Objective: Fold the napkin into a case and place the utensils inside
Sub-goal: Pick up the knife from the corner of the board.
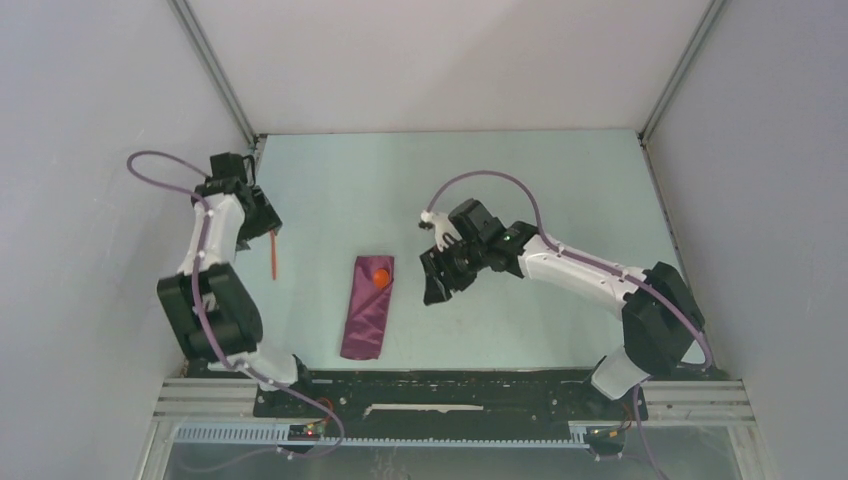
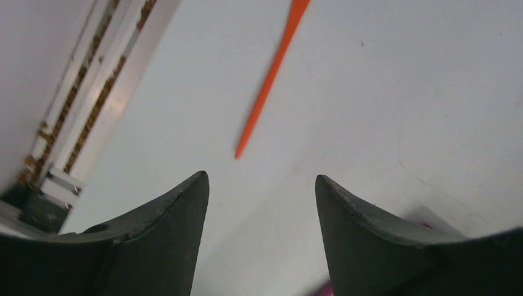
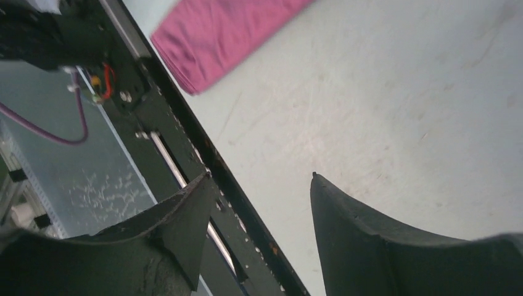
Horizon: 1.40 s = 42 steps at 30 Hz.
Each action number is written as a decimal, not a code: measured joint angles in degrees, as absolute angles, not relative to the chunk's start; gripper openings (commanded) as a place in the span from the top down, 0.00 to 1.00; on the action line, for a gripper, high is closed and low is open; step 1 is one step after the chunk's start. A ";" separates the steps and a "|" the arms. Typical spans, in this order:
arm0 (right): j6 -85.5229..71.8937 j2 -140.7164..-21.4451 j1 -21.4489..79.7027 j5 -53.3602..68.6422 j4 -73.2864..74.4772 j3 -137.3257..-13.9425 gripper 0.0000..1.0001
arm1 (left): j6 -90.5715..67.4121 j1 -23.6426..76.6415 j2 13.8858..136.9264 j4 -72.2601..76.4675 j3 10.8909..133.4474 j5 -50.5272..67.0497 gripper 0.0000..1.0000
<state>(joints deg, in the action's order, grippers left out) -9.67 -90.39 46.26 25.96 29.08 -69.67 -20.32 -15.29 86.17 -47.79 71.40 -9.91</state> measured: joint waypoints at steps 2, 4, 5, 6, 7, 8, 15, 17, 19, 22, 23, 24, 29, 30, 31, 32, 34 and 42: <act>-9.76 -90.21 46.11 27.05 27.97 -65.41 0.36 | -16.69 -16.14 92.20 -47.72 75.81 -10.00 0.32; -9.80 -90.19 45.52 28.29 27.42 -61.80 0.39 | -13.39 -16.62 99.46 -47.55 80.12 -9.72 0.35; -9.78 -90.19 45.19 28.77 27.38 -61.04 0.39 | -12.40 -16.73 102.54 -47.20 81.45 -9.37 0.36; -9.80 -90.08 44.64 29.28 27.14 -60.42 0.39 | -11.42 -16.82 105.65 -47.33 82.81 -8.91 0.37; -9.82 -89.80 44.03 29.74 26.92 -60.03 0.40 | -10.57 -16.86 108.49 -47.29 83.85 -8.71 0.39; -9.87 -89.45 43.48 30.06 26.70 -59.90 0.40 | -9.91 -16.86 111.15 -47.53 84.84 -8.64 0.42; -10.24 -86.50 41.30 31.64 23.62 -59.88 0.46 | -7.97 -16.91 121.82 -51.94 94.24 -9.37 0.61; -10.28 -86.46 40.99 31.79 23.31 -59.88 0.47 | -7.64 -16.91 123.11 -52.86 96.29 -9.72 0.65; -10.39 -86.46 40.69 31.83 23.31 -59.88 0.48 | -7.51 -16.91 123.85 -54.04 97.69 -10.00 0.66; -10.61 -86.46 40.27 31.92 23.24 -59.88 0.50 | -7.46 -16.82 126.56 -57.93 102.56 -10.00 0.72; -10.66 -86.46 40.14 31.94 23.24 -59.88 0.50 | -7.53 -16.73 127.48 -58.78 103.90 -10.13 0.72; -10.72 -86.46 40.03 31.94 23.22 -59.88 0.51 | -7.55 -16.64 128.51 -60.03 105.38 -10.41 0.70; -10.85 -85.73 39.66 31.86 23.31 -59.88 0.52 | -8.12 -16.12 131.07 -65.21 108.38 -11.14 0.60; -10.85 -85.43 39.57 31.86 23.33 -59.88 0.53 | -8.19 -16.03 131.33 -66.28 108.79 -11.05 0.59; -10.85 -84.99 39.53 31.83 23.33 -59.88 0.54 | -8.36 -15.99 131.50 -66.96 108.99 -10.96 0.58; -10.85 -84.55 39.44 31.81 23.33 -59.88 0.54 | -8.54 -15.90 131.72 -67.64 109.12 -10.98 0.59; -10.85 -83.79 39.38 31.81 23.31 -59.88 0.54 | -8.67 -15.70 132.11 -68.62 109.21 -11.07 0.58; -10.87 -82.98 39.33 31.75 23.40 -59.88 0.57 | -8.86 -14.46 132.62 -70.04 109.21 -10.72 0.95</act>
